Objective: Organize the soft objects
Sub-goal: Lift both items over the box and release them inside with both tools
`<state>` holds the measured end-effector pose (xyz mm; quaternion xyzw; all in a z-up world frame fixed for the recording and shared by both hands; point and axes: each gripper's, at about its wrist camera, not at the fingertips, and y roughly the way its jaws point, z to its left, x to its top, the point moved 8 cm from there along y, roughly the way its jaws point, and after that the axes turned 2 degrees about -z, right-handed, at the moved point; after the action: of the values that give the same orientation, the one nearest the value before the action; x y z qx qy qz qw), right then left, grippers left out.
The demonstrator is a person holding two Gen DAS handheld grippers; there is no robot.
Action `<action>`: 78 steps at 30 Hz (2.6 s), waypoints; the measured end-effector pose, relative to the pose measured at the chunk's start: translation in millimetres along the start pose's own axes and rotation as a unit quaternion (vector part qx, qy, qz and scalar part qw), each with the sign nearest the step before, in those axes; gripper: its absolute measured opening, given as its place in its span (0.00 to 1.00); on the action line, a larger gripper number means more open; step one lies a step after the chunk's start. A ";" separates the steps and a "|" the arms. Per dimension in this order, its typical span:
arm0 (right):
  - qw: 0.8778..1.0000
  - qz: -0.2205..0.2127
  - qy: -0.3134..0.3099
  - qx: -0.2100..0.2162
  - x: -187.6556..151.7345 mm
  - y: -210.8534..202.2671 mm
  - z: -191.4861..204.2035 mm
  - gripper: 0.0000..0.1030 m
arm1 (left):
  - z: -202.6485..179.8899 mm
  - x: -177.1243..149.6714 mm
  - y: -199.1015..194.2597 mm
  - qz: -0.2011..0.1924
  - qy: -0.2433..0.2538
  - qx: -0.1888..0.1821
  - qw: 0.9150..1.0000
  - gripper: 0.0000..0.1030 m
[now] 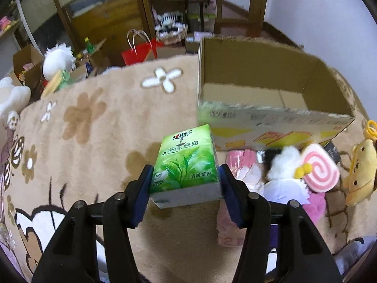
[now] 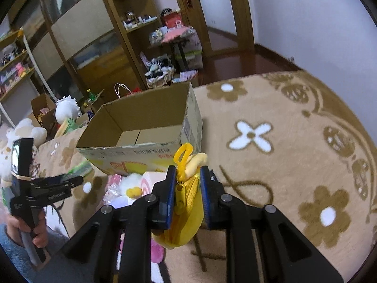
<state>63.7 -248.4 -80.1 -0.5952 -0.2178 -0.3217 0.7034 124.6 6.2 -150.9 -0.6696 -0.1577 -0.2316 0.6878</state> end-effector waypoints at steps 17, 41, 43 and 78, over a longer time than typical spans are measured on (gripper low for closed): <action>0.990 -0.128 -0.054 0.009 66.8 -53.6 39.8 0.20 | -17.6 49.7 -93.8 -0.190 0.025 0.001 0.981 0.53; 0.985 -0.161 -0.062 0.018 112.5 -17.8 40.2 0.20 | -44.8 93.4 -76.1 -0.228 0.051 0.009 0.972 0.53; 0.985 -0.158 -0.061 0.022 111.6 -10.7 39.8 0.20 | -45.5 94.6 -68.9 -0.222 0.052 0.008 0.974 0.53; 0.989 -0.118 -0.073 0.055 88.1 33.2 47.4 0.61 | -43.0 74.6 -24.6 -0.152 0.063 0.013 0.986 0.75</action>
<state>152.4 -216.3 -33.2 -0.5474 -0.3547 -0.3457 0.6746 170.4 -44.5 -93.1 -0.6131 -0.2169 -0.3737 0.6614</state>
